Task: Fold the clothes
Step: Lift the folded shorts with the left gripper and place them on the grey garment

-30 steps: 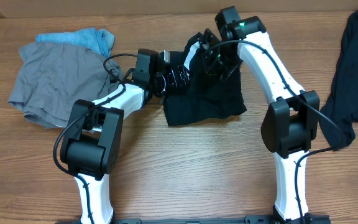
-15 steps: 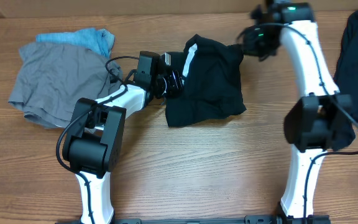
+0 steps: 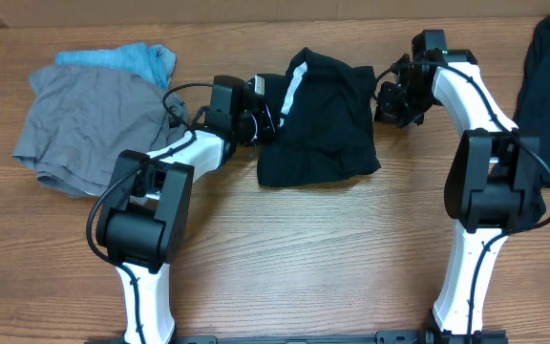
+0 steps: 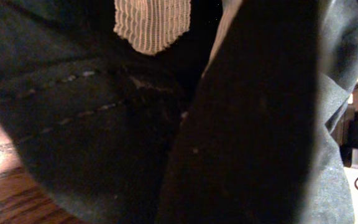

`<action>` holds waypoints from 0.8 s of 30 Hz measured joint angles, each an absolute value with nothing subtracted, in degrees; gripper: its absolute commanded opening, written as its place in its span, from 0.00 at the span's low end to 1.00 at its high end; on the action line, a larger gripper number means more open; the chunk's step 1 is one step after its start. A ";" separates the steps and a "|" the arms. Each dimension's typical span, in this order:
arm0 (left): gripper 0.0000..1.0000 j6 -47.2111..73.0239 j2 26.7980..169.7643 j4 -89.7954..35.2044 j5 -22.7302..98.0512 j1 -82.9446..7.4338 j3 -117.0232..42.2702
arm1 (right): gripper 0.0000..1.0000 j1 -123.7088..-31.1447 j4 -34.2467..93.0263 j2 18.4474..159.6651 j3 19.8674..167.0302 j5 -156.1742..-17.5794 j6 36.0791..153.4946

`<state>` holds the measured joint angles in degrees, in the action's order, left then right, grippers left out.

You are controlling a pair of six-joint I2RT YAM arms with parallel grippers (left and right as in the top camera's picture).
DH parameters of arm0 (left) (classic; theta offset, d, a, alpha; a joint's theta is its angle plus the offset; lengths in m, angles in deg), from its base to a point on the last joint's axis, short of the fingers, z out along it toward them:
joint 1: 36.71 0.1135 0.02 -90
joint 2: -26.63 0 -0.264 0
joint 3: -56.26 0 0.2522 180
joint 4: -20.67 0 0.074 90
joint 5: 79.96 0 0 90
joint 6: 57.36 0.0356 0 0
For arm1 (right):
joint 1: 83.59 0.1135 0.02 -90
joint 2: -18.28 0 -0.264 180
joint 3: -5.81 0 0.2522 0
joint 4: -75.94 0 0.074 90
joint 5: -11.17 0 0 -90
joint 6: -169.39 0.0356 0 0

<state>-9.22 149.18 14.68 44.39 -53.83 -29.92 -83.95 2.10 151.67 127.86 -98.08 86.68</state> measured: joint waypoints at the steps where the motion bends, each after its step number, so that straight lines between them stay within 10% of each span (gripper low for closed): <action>1: 0.04 -9.27 149.11 14.64 44.57 -53.79 -30.10 | 0.04 -83.93 1.60 151.67 127.88 -98.25 86.70; 14: 0.04 -6.67 122.97 0.69 37.99 -41.37 -35.78 | 0.04 -83.97 -6.31 151.67 127.86 -98.80 86.85; 24: 0.04 -18.86 98.55 -19.11 22.95 -15.47 -36.39 | 0.04 -83.97 -14.31 151.67 127.86 -103.46 86.85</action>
<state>-18.86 98.55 -19.11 22.95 -15.47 -36.39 -83.97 -14.31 151.67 127.86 -103.46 86.85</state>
